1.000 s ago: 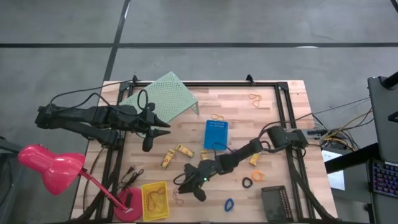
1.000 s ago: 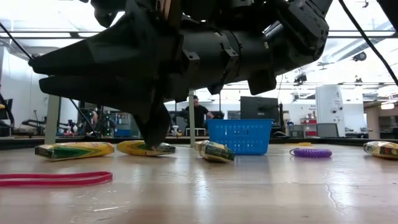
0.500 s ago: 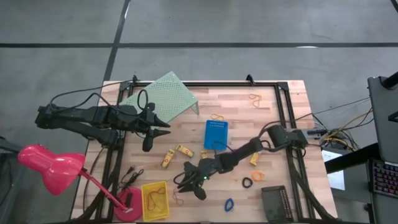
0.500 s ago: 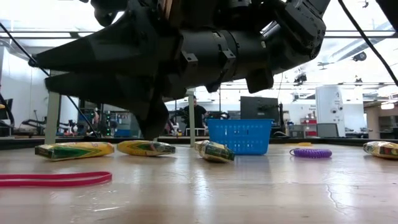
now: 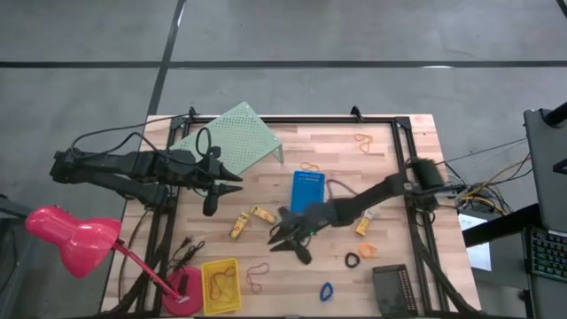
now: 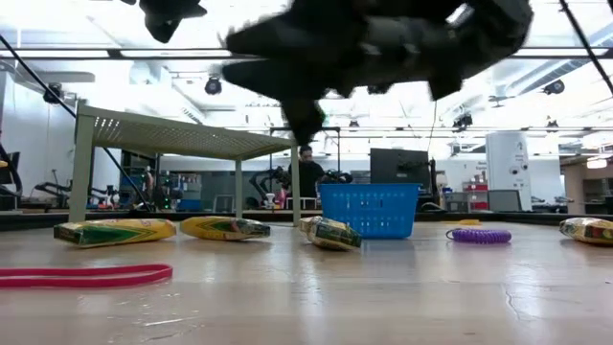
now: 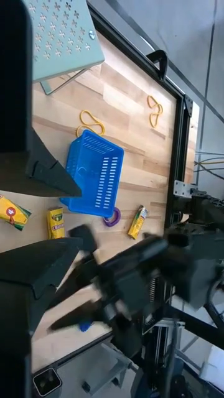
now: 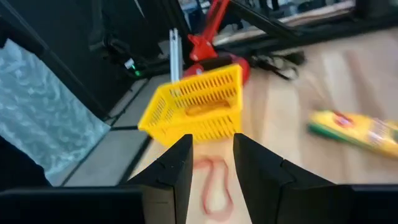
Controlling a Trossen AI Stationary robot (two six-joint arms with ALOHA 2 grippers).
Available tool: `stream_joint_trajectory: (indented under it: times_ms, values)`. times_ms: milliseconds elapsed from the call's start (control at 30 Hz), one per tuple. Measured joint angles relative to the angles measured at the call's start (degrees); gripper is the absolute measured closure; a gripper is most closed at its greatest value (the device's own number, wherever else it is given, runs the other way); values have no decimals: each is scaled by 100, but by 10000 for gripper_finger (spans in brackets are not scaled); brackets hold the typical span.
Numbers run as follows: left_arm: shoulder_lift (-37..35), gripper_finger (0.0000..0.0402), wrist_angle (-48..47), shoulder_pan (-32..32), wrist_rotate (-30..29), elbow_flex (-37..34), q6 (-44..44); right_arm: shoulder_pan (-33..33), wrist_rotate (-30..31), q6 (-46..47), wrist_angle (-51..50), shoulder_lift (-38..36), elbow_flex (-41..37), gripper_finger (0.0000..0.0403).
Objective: Pick & Place Office Desk Supplies
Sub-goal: Put the bottom red rubber band into the yellow basket
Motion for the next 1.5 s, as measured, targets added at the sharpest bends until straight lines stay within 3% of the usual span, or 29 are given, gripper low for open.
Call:
stream_joint_trajectory:
  times_ms: [500,733,1067,1500]
  values:
    - [0,282,-66,1,0,0,-2,-532,1159,-531,-13,-3738,-3571,291]
    - [0,282,-104,2,0,0,-2,-528,1711,-933,-24,-4900,-4657,286]
    - [0,282,-106,2,2,0,0,-524,1803,-983,-9,-5620,-5207,296]
    - [0,282,-131,2,1,0,-2,-523,1801,-961,-15,-5630,-5213,316]
